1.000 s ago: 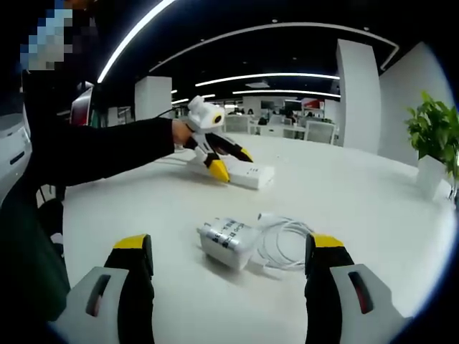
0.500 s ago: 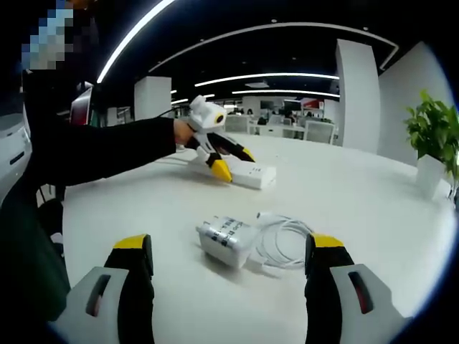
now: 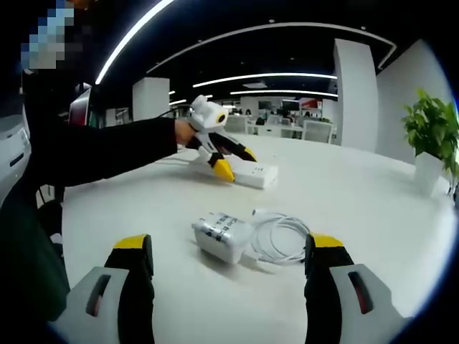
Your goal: Straighten the power strip on the desk, plug the charger into it
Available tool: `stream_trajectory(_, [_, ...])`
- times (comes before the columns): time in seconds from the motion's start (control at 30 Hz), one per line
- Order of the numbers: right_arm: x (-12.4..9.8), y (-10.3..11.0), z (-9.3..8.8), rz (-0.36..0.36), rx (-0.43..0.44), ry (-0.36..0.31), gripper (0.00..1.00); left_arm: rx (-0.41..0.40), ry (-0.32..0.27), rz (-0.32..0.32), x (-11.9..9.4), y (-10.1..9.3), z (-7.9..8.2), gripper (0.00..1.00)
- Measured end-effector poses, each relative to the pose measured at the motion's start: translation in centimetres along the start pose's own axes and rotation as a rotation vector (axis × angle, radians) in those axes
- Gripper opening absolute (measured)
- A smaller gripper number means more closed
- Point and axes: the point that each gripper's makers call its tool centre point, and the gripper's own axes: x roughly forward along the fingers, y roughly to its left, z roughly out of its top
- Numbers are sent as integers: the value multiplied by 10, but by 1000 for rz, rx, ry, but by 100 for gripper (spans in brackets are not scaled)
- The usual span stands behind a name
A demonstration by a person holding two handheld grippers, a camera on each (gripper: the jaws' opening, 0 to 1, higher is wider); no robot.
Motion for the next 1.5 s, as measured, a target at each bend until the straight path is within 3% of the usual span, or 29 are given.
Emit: stream_trajectory(1.5, [2, -1, 2, 11, -4, -7, 86, -1, 2, -9, 26, -8, 19, 69])
